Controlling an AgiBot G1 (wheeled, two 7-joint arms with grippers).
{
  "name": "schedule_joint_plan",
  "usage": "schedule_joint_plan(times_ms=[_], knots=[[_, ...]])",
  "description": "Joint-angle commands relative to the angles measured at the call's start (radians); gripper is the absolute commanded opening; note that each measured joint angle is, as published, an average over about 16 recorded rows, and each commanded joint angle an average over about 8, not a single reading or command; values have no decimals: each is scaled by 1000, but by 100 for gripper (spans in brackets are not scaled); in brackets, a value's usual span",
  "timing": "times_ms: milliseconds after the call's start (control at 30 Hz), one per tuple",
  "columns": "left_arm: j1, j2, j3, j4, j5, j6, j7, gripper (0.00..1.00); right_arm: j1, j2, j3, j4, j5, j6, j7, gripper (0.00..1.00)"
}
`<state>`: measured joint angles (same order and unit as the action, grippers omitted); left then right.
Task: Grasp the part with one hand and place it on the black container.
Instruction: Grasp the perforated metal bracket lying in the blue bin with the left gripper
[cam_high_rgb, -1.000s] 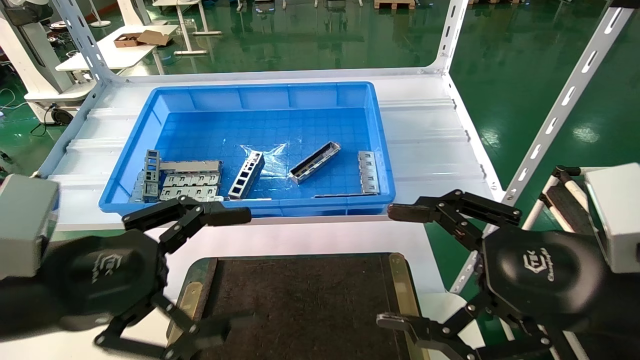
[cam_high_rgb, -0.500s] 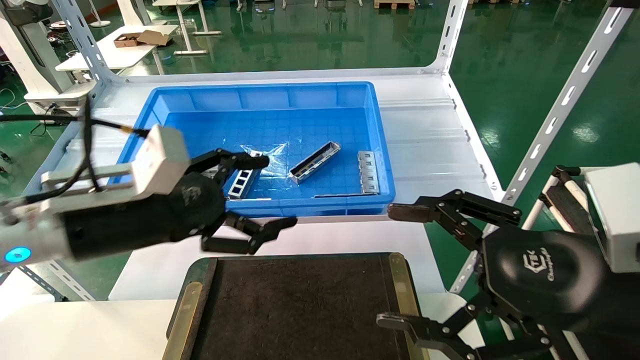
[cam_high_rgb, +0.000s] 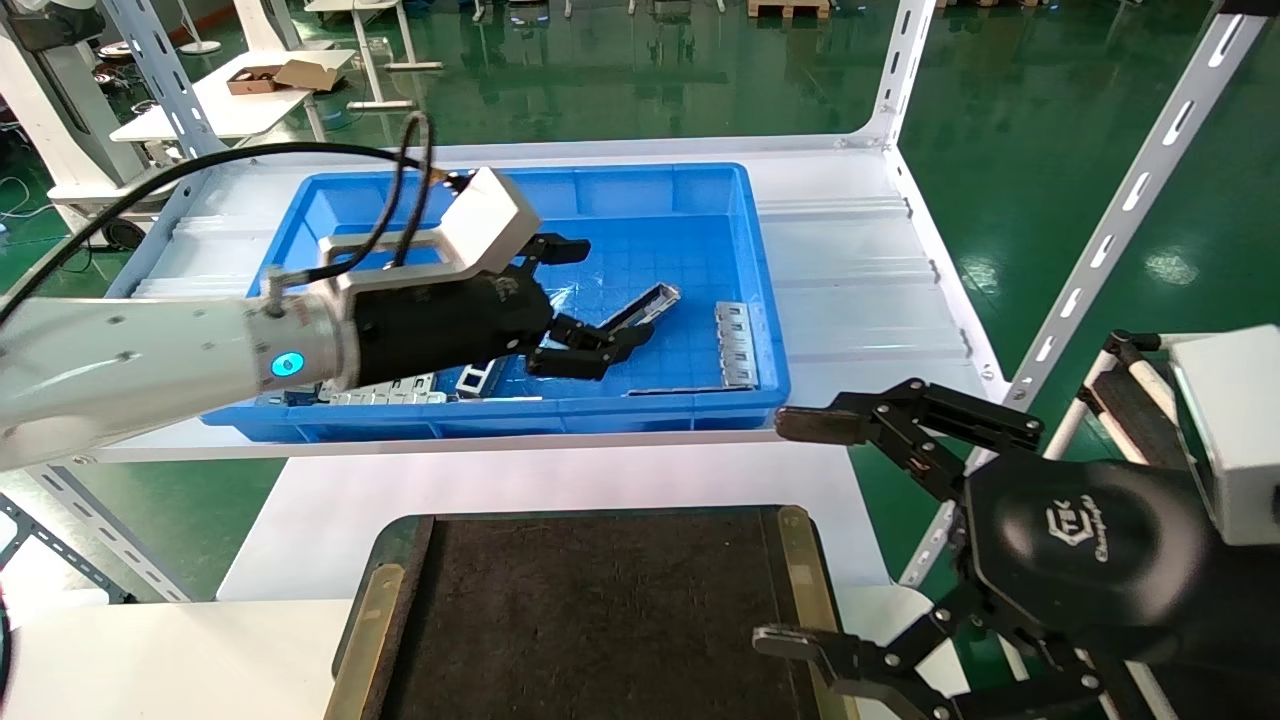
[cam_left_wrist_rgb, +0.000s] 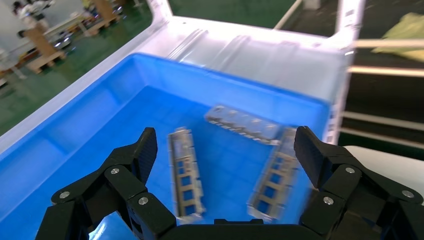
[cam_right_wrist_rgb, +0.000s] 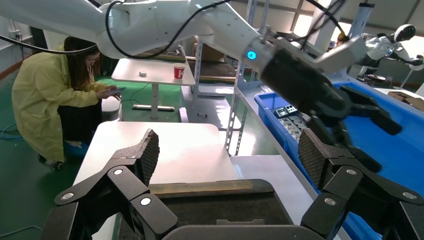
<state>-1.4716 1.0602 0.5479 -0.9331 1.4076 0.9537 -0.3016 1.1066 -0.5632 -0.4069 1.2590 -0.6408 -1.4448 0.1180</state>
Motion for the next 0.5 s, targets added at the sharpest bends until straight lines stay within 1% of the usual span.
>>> schedule_joint_plan(times_ms=[33, 233, 500], knots=[[-30, 41, 15, 63, 32, -24, 5, 100, 0, 0, 0, 0, 0, 0, 0, 100], [-87, 142, 34, 231, 80, -102, 53, 100, 0, 0, 0, 0, 0, 0, 0, 100], [-150, 260, 43, 452, 99, -177, 140, 100, 0, 0, 0, 0, 0, 0, 0, 100]])
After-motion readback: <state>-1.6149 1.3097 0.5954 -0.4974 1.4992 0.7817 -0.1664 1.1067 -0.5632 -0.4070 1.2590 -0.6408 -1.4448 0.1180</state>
